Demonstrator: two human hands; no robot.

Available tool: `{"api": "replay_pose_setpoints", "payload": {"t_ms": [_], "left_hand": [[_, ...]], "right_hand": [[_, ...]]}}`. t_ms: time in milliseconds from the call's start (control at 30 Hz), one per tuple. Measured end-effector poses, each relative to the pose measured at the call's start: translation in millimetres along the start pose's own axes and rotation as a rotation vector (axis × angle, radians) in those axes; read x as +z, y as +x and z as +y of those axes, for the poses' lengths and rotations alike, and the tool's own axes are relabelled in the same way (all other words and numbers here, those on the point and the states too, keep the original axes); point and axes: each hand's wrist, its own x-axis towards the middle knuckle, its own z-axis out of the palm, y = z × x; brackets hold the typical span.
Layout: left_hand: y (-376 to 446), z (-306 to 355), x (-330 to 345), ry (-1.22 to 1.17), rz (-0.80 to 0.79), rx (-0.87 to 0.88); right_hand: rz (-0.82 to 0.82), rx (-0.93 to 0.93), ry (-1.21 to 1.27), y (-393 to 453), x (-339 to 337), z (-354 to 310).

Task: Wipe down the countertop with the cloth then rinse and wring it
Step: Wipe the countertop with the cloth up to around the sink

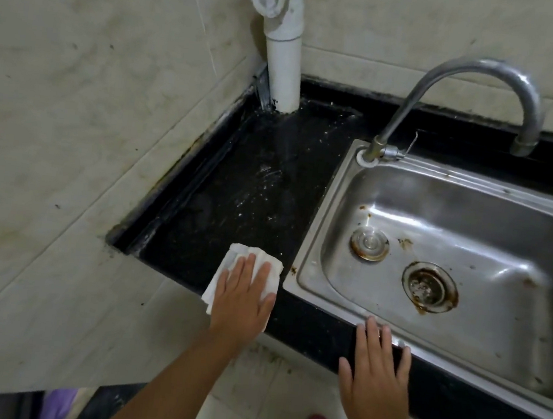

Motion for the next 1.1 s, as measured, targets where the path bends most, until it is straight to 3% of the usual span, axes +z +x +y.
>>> {"api": "replay_pose_setpoints", "payload": {"t_ms": [267, 600, 800, 867, 933, 1100], "left_hand": [[56.4, -5.6, -18.3, 0.151, -0.104, 0.304], [146.0, -16.1, -41.7, 0.104, -0.073, 0.269], [107.1, -94.0, -45.8, 0.093, -0.092, 0.115], [73.5, -106.5, -38.0, 0.118, -0.013, 0.142], [45.1, -104.7, -19.7, 0.094, 0.065, 0.185], [19.1, -48.5, -7.2, -0.002, -0.123, 0.341]], "right_hand": [[-0.028, 0.010, -0.084, 2.6, -1.6, -2.1], [-0.053, 0.094, -0.173, 1.8, -4.5, -7.5], [0.024, 0.182, -0.106, 9.3, -9.3, -45.4], [0.064, 0.167, -0.093, 17.3, -3.5, -66.1], [0.080, 0.192, -0.080, 25.4, 5.4, -82.4], [0.015, 0.244, -0.104, 31.3, 15.0, -91.8]]}}
